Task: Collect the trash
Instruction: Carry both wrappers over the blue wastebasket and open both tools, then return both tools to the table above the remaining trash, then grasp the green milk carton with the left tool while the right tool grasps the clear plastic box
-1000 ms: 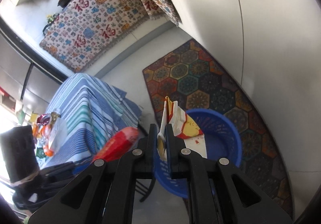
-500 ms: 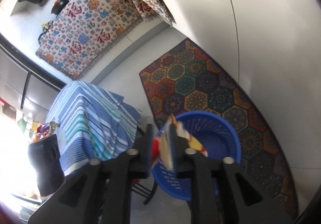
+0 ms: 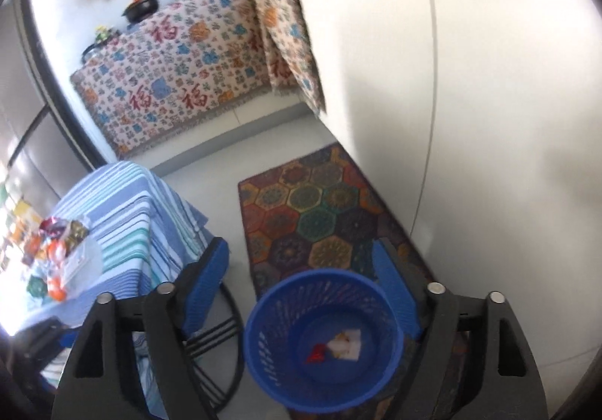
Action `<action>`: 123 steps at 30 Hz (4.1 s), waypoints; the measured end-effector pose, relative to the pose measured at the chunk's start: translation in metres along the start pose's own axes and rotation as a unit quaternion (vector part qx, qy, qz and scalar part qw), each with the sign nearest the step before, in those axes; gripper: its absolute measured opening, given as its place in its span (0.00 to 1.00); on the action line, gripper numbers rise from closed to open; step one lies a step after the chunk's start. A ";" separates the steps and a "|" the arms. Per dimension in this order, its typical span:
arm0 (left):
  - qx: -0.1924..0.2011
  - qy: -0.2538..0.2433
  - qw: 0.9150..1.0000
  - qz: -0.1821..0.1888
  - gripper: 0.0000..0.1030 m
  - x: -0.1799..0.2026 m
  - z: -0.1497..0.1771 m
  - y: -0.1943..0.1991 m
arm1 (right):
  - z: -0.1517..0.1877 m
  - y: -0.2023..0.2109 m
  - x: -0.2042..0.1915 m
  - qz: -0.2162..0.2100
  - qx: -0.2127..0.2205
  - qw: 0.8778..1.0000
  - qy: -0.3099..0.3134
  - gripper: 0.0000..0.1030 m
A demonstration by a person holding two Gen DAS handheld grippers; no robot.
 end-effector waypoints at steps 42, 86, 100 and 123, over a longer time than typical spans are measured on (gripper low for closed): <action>-0.030 0.160 0.963 -0.214 0.70 -0.235 0.195 0.138 | 0.215 -0.007 -0.297 -0.117 -0.100 0.958 0.243 0.91; -0.009 0.299 0.943 -0.148 0.61 -0.314 0.254 0.231 | 0.217 -0.008 -0.296 -0.115 -0.092 0.960 0.240 0.95; -0.050 0.113 0.989 -0.087 0.78 -0.271 0.224 0.175 | 0.218 -0.009 -0.298 -0.117 -0.092 0.959 0.240 0.96; -0.016 0.168 0.960 -0.222 0.61 -0.297 0.231 0.157 | 0.095 -0.088 -0.264 -0.074 -0.150 0.986 -0.029 0.90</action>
Point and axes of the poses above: each gripper's, at about its wrist camera, not at the fingertips, and y roughly against the way its jaws point, x to its right, z to its underside, the point moved 4 cm from there along -y, roughly the way its jaws point, and after that the axes turned 9 degrees about -y, right-handed, at the moved point
